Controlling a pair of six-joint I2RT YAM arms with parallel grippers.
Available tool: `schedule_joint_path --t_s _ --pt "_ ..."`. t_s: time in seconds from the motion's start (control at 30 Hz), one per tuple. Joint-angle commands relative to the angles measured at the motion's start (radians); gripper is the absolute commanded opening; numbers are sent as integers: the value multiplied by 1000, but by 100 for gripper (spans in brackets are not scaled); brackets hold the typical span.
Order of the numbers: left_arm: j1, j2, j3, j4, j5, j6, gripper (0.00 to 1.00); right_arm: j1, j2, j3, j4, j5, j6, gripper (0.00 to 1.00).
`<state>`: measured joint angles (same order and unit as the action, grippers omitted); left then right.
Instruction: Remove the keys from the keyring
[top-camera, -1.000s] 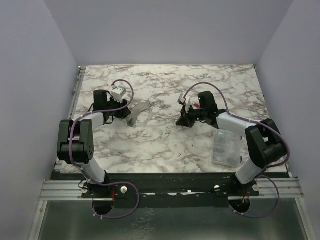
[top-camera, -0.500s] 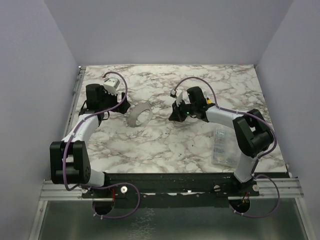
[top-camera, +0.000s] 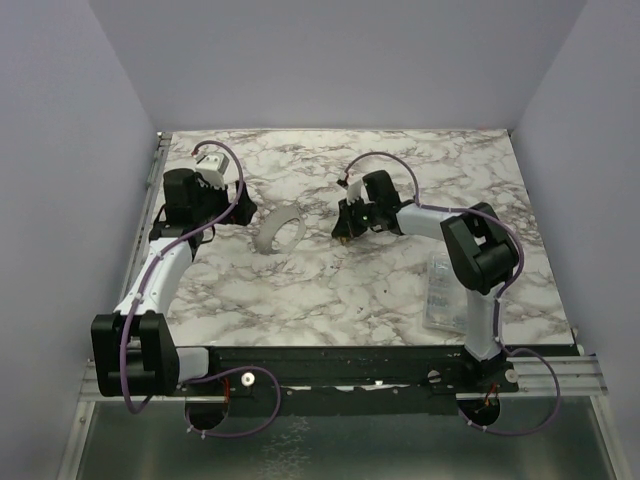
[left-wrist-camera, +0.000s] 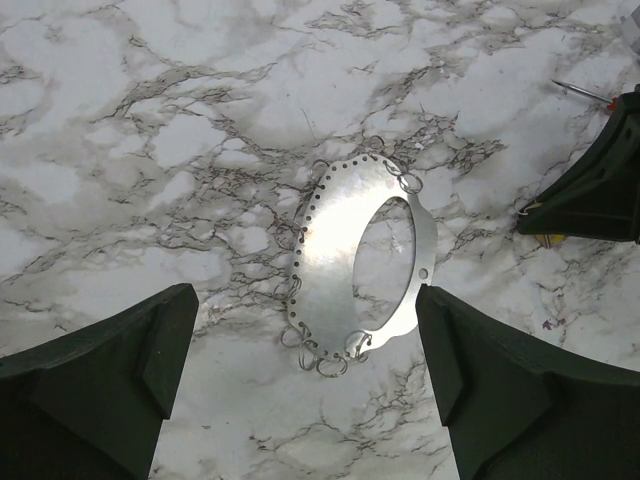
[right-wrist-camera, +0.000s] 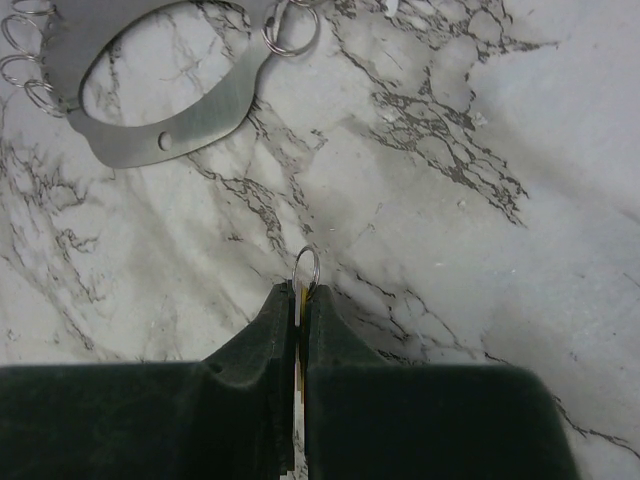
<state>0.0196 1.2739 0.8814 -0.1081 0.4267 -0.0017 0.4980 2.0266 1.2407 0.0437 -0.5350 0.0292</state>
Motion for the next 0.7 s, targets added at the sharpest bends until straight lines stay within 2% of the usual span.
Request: schedule_joint_path --t_s 0.0,0.13,0.2,0.33,0.53,0.67 --pt "2 -25 -12 -11 26 -42 99 2 39 29 12 62 85 7" --pt "3 -19 -11 -9 32 -43 99 2 44 28 4 109 125 20" --pt "2 -18 -9 -10 22 -46 99 1 46 29 -5 131 141 33" --pt "2 -22 -2 -19 -7 -36 99 1 23 22 -16 172 149 52" --pt "2 -23 19 -44 -64 -16 99 -24 -86 10 -55 200 103 67" --pt "2 34 103 -139 -17 17 99 -67 -194 -14 -96 186 57 78"
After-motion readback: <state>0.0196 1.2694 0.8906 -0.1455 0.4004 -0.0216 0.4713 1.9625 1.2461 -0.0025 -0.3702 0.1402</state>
